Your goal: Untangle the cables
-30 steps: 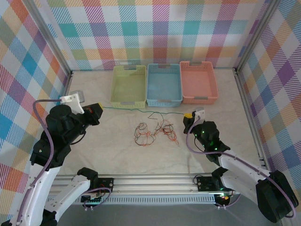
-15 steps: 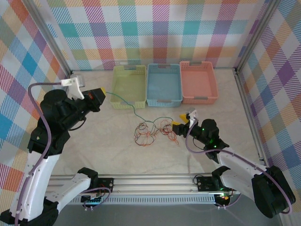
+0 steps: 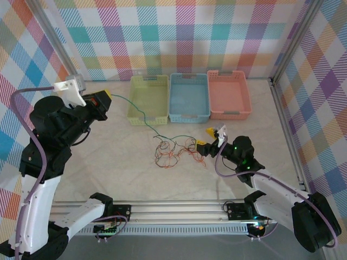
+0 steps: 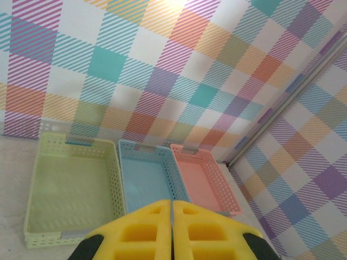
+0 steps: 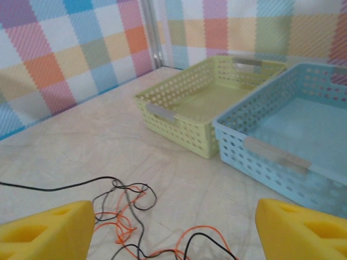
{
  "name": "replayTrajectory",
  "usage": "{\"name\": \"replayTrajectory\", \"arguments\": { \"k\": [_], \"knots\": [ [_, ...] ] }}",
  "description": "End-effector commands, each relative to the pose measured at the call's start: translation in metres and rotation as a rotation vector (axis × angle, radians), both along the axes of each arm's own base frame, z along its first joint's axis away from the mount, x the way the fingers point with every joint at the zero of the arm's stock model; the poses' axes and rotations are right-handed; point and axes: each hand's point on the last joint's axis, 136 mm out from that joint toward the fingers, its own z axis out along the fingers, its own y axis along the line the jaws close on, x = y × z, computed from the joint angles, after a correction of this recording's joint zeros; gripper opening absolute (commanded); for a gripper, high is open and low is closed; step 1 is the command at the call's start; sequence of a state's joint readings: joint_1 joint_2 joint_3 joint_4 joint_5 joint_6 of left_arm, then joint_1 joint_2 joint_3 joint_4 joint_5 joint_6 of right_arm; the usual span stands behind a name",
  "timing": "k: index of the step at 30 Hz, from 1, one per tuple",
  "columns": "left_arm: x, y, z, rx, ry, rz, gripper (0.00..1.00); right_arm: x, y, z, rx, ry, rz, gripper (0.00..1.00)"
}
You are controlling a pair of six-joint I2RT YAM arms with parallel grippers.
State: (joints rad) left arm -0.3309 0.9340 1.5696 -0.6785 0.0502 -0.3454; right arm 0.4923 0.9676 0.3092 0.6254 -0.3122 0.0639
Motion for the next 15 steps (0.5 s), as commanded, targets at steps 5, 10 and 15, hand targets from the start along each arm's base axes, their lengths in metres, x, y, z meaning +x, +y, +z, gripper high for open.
{"name": "replayTrajectory", "arguments": {
  "k": [5, 10, 15],
  "knots": [
    [-0.003, -0.017, 0.021, -0.05, -0.038, -0.104, 0.0, -0.051, 0.059, 0.026, 0.005, -0.173, 0.434, 0.78],
    [-0.006, -0.025, 0.025, -0.066, -0.035, -0.15, 0.0, -0.068, 0.1, 0.019, -0.017, -0.243, 0.617, 0.8],
    [-0.008, -0.027, 0.026, -0.076, -0.032, -0.166, 0.0, -0.047, 0.125, 0.019, -0.008, -0.306, 0.588, 0.77]
  ]
}}
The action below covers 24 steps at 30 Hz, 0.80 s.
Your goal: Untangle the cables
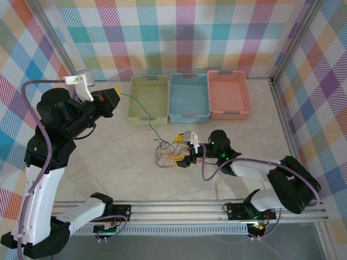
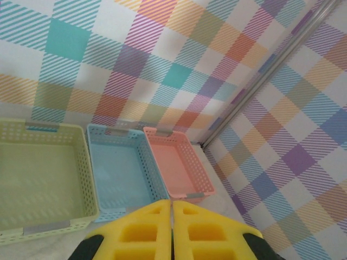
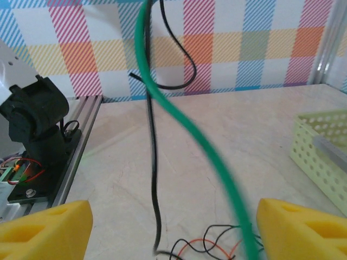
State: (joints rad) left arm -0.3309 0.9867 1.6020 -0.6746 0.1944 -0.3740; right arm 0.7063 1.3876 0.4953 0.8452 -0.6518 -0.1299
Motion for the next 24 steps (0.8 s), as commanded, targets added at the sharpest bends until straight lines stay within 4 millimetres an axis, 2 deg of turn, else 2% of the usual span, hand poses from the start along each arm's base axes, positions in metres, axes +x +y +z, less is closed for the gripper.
{"name": "replayTrajectory", "arguments": {
  "k": [1, 4, 5, 6, 7, 13, 19, 22, 24],
  "knots": [
    [-0.011, 0.0, 0.025, -0.042, -0.062, -0.028, 0.0, 0.009, 0.015, 0.027, 0.08, -0.134, 0.031, 0.72],
    [-0.014, 0.002, 0.026, -0.035, -0.066, -0.022, 0.0, 0.014, 0.016, 0.024, 0.077, -0.123, 0.007, 0.48],
    [-0.015, 0.003, 0.027, -0.028, -0.068, -0.017, 0.0, 0.017, 0.013, 0.022, 0.071, -0.122, -0.022, 0.29],
    [-0.016, 0.004, 0.027, -0.021, -0.07, -0.012, 0.0, 0.02, 0.011, 0.017, 0.061, -0.122, -0.045, 0.15],
    [-0.017, 0.006, 0.027, -0.019, -0.07, -0.006, 0.0, 0.022, 0.008, 0.013, 0.056, -0.126, -0.064, 0.09],
    [-0.023, 0.021, 0.029, 0.011, -0.089, 0.066, 0.0, 0.037, -0.014, 0.0, 0.029, -0.079, -0.177, 0.05],
    [-0.036, 0.068, 0.031, 0.089, -0.131, 0.294, 0.0, 0.071, -0.06, -0.029, -0.07, 0.049, -0.413, 0.03],
    [-0.042, 0.093, 0.029, 0.135, -0.144, 0.419, 0.0, 0.069, -0.07, -0.044, -0.148, 0.101, -0.444, 0.03],
    [-0.045, 0.103, 0.028, 0.161, -0.154, 0.468, 0.0, 0.071, -0.079, -0.049, -0.167, 0.117, -0.499, 0.04]
  ]
}}
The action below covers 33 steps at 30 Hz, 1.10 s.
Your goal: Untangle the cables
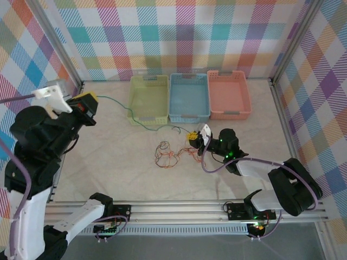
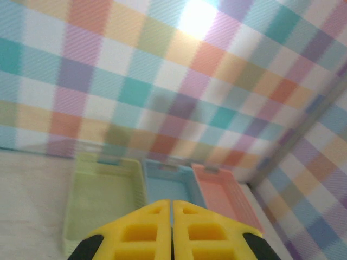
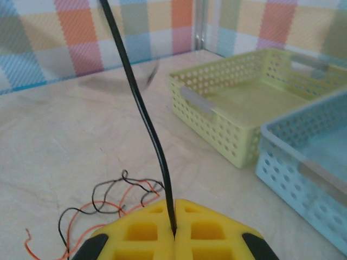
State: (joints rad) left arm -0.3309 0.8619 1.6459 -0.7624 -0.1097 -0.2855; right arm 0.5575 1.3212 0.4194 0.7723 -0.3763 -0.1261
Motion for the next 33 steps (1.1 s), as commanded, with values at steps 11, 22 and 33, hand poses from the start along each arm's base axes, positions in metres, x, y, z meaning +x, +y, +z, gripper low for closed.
{"name": "replayTrajectory", "arguments": {
  "k": [11, 22, 33],
  "knots": [
    [0.005, -0.002, -0.005, 0.054, -0.022, -0.006, 0.0, -0.021, -0.012, -0.014, -0.098, 0.147, 0.042, 0.44],
    [0.002, 0.037, -0.005, 0.11, -0.025, 0.2, 0.0, -0.01, -0.024, -0.016, -0.152, 0.076, -0.052, 0.45],
    [0.028, -0.061, -0.047, 0.031, 0.124, -0.291, 0.0, -0.073, -0.003, 0.152, 0.072, -0.125, 0.211, 0.64]
  ]
}}
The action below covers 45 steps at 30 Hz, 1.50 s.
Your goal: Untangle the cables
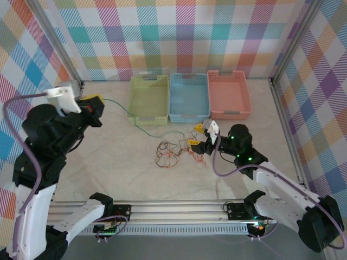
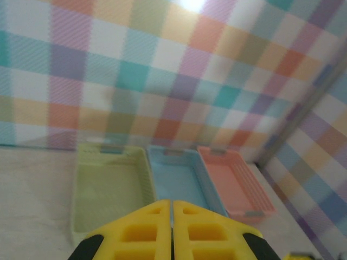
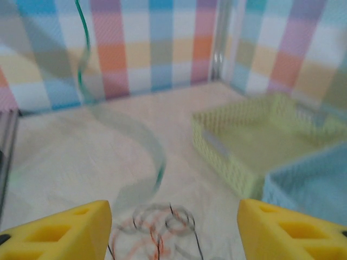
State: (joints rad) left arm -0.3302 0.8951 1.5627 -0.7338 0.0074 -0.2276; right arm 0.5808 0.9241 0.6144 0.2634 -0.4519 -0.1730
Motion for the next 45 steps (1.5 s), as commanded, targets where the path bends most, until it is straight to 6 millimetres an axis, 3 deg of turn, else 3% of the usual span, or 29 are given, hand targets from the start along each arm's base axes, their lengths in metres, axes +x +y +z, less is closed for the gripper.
{"name": "replayTrajectory", "arguments": {
  "k": [1, 4, 12, 18, 22, 29, 33, 35, 39, 45],
  "knots": [
    [0.008, -0.038, -0.018, -0.053, 0.073, -0.19, 0.0, -0.026, 0.008, 0.051, 0.044, -0.021, 0.125, 0.65],
    [0.009, -0.055, -0.025, -0.089, 0.098, -0.283, 0.0, -0.035, 0.027, 0.073, 0.037, -0.013, 0.22, 0.66],
    [0.013, -0.073, -0.042, -0.105, 0.147, -0.37, 0.0, -0.021, 0.089, 0.084, -0.028, 0.116, 0.311, 0.69],
    [0.012, -0.073, -0.047, -0.1, 0.148, -0.377, 0.0, 0.003, 0.118, 0.059, -0.091, 0.202, 0.263, 0.69],
    [0.01, -0.073, -0.044, -0.096, 0.14, -0.382, 0.0, 0.003, 0.132, 0.04, -0.124, 0.262, 0.289, 0.68],
    [0.005, -0.07, -0.043, -0.072, 0.13, -0.379, 0.0, 0.011, 0.136, 0.012, -0.172, 0.352, 0.241, 0.48],
    [0.002, -0.07, -0.043, -0.072, 0.126, -0.384, 0.0, 0.02, 0.14, 0.009, -0.166, 0.38, 0.204, 0.19],
    [0.0, -0.07, -0.042, -0.076, 0.124, -0.389, 0.0, 0.027, 0.141, 0.014, -0.141, 0.376, 0.177, 0.11],
    [-0.006, -0.068, -0.043, -0.077, 0.117, -0.39, 0.0, 0.037, 0.144, 0.028, -0.084, 0.358, 0.139, 0.05],
    [-0.027, -0.071, -0.051, -0.118, 0.123, -0.442, 0.0, 0.074, 0.135, 0.048, 0.044, 0.38, -0.021, 0.0]
  ]
}}
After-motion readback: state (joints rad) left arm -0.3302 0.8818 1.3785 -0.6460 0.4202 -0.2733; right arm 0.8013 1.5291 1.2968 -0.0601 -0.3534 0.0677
